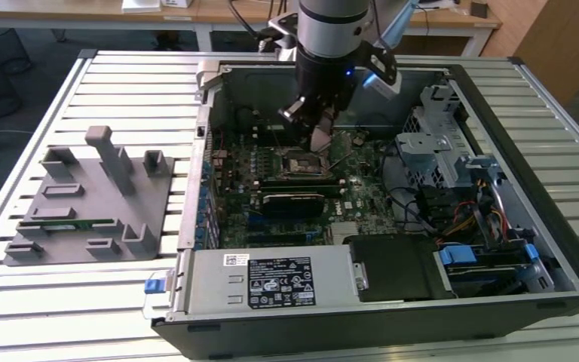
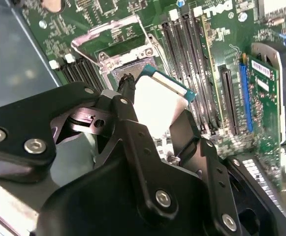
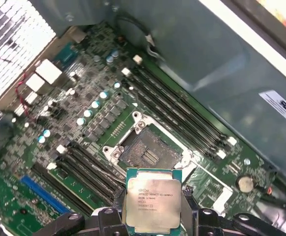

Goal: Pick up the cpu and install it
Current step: 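Place the cpu into insertion slot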

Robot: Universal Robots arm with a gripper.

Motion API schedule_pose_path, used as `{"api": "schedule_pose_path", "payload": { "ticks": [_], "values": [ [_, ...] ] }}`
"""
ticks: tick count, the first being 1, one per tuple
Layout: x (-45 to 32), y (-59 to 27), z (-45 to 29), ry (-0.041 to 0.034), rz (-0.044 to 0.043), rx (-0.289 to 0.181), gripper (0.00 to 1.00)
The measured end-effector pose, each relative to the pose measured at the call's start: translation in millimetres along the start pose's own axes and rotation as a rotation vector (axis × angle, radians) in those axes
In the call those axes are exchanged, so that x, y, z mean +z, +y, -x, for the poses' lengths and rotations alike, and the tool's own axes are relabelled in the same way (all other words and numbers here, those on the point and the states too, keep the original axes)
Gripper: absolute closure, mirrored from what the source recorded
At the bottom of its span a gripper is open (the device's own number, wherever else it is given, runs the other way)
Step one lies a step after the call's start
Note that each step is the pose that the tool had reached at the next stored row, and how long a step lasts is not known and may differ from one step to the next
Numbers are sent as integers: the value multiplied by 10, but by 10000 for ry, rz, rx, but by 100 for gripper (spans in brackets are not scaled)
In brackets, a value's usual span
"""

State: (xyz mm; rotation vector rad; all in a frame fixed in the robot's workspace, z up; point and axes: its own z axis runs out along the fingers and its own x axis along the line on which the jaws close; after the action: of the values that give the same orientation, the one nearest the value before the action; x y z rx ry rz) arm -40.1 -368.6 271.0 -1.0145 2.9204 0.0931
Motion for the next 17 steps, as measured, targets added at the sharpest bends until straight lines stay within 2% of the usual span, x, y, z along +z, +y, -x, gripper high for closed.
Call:
{"api": "schedule_pose_path", "payload": {
  "ticks": [17],
  "values": [
    [10, 0, -1, -102, -199, 2796, 47]
  ]
}}
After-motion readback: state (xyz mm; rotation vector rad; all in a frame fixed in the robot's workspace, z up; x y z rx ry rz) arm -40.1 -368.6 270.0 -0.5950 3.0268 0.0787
